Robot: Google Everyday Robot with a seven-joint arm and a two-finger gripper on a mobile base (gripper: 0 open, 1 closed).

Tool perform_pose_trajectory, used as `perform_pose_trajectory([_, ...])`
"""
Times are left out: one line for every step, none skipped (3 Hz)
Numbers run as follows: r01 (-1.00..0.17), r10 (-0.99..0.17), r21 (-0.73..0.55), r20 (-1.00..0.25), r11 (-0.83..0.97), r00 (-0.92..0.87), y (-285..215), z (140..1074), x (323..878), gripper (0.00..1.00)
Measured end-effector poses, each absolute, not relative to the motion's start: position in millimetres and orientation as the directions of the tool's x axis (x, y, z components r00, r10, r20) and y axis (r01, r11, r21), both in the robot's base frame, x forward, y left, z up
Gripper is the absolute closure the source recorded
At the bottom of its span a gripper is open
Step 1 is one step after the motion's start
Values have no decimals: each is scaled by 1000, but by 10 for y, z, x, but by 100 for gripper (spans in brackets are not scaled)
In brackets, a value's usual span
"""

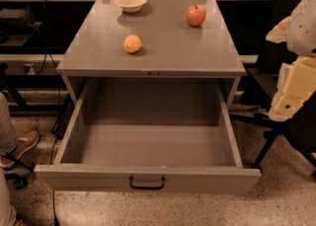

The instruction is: Place orange into top drawer

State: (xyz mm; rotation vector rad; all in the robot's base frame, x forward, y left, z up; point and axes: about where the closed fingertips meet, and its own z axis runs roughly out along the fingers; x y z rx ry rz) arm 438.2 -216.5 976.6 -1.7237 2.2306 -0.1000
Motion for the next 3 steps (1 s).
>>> perform_pose_trajectory([-929,-950,-247,-218,275,-223,-2150,9753,4407,0])
perform_pose_trajectory([-917,-919,-240,-313,319,-238,-2009,9622,4641,0])
perform_pose_trajectory([-880,-803,-158,-504,447,-318,-1631,9225,5143,0])
